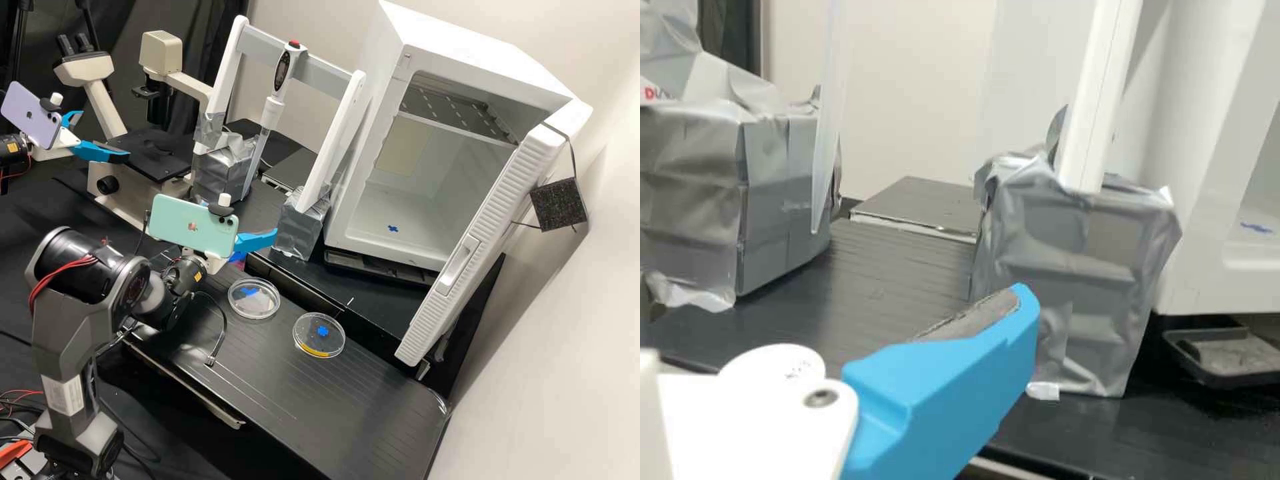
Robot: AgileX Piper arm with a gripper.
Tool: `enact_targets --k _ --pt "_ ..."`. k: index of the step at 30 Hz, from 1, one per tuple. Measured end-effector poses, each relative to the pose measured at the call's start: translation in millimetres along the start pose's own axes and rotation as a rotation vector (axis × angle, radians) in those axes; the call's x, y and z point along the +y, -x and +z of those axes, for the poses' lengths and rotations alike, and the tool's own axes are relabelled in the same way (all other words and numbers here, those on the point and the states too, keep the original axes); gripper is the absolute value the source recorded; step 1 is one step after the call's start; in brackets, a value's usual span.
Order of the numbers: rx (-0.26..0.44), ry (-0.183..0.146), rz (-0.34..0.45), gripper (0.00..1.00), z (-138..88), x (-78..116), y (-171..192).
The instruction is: Open the bottle
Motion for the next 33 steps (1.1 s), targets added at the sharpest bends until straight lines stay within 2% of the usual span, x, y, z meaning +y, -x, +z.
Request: enact_targets --k 10,11,33 --pt "-0.022 0.001 -0.013 1.00 6.1 -3.6 -2.0" --pt "-0.024 0.001 -0.014 0.00 6.4 -4.0 -2.1" --pt "-0.047 0.002 -0.043 0.00 12.6 -11.7 -0.6"
